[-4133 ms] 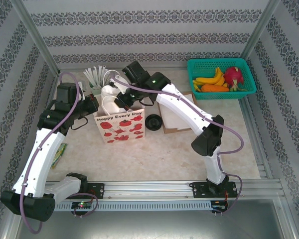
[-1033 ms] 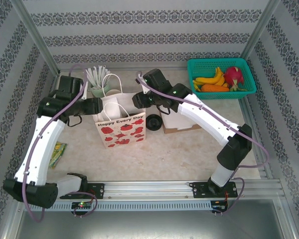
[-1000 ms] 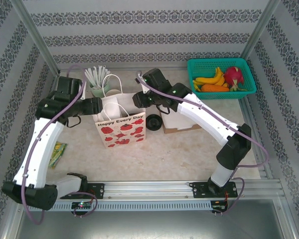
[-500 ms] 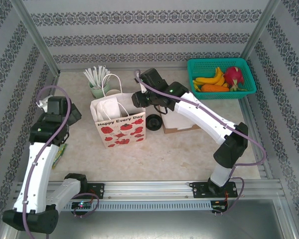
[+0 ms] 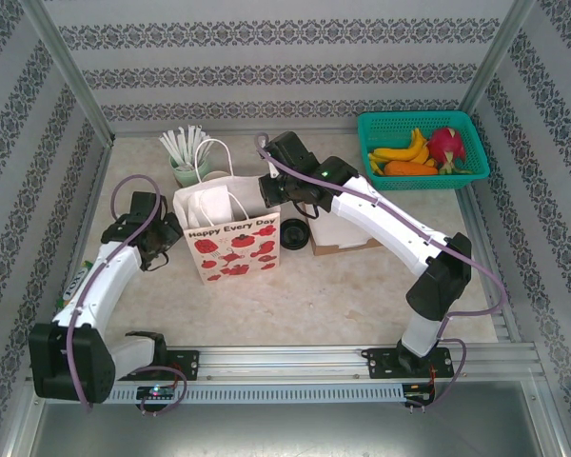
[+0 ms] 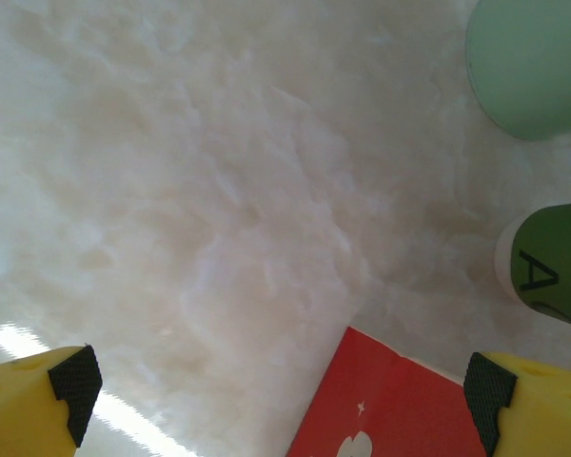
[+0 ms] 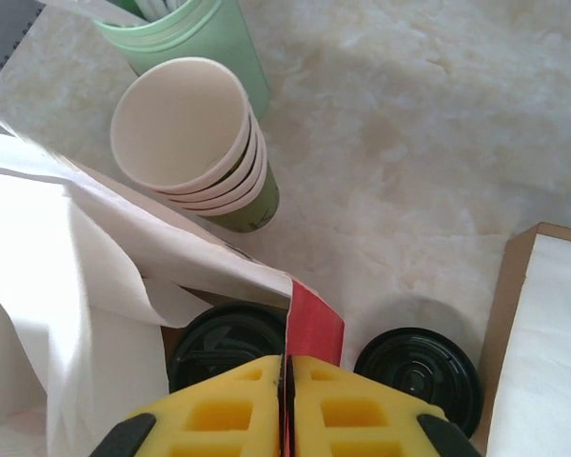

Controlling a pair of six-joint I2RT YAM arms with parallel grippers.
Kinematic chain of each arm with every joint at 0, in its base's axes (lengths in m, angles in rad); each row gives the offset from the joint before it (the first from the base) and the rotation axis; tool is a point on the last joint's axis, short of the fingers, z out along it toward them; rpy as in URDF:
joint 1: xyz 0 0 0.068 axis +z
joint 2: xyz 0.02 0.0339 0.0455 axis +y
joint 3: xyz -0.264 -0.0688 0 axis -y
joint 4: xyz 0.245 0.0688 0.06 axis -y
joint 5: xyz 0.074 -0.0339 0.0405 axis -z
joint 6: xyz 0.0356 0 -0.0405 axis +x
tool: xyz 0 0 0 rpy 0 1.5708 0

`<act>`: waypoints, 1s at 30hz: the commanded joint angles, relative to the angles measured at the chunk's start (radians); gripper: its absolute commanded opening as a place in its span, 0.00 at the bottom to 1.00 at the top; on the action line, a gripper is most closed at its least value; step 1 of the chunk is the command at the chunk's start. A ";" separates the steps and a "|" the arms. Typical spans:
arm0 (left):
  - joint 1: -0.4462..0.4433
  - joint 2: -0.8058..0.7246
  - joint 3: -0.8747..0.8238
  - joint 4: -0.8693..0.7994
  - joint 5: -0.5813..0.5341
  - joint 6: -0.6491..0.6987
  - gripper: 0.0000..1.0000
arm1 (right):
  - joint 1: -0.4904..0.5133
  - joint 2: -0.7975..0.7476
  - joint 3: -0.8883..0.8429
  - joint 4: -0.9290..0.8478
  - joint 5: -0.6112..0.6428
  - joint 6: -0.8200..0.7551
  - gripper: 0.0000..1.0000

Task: Pack the takeout coffee

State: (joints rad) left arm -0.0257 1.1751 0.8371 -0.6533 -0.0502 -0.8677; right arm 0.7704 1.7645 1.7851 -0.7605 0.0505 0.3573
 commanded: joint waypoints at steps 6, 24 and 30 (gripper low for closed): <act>-0.043 0.097 0.008 0.143 0.064 -0.060 1.00 | 0.009 -0.018 0.000 -0.008 0.110 0.016 0.08; -0.146 0.263 0.126 0.160 0.034 -0.047 1.00 | -0.051 -0.097 -0.106 0.006 0.141 0.052 0.11; -0.148 0.206 0.089 0.149 -0.007 -0.056 1.00 | -0.066 -0.086 -0.083 -0.002 0.128 0.026 0.12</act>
State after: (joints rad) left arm -0.1638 1.4235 0.9398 -0.5072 -0.0189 -0.9184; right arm 0.7086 1.6905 1.6917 -0.7517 0.1761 0.3977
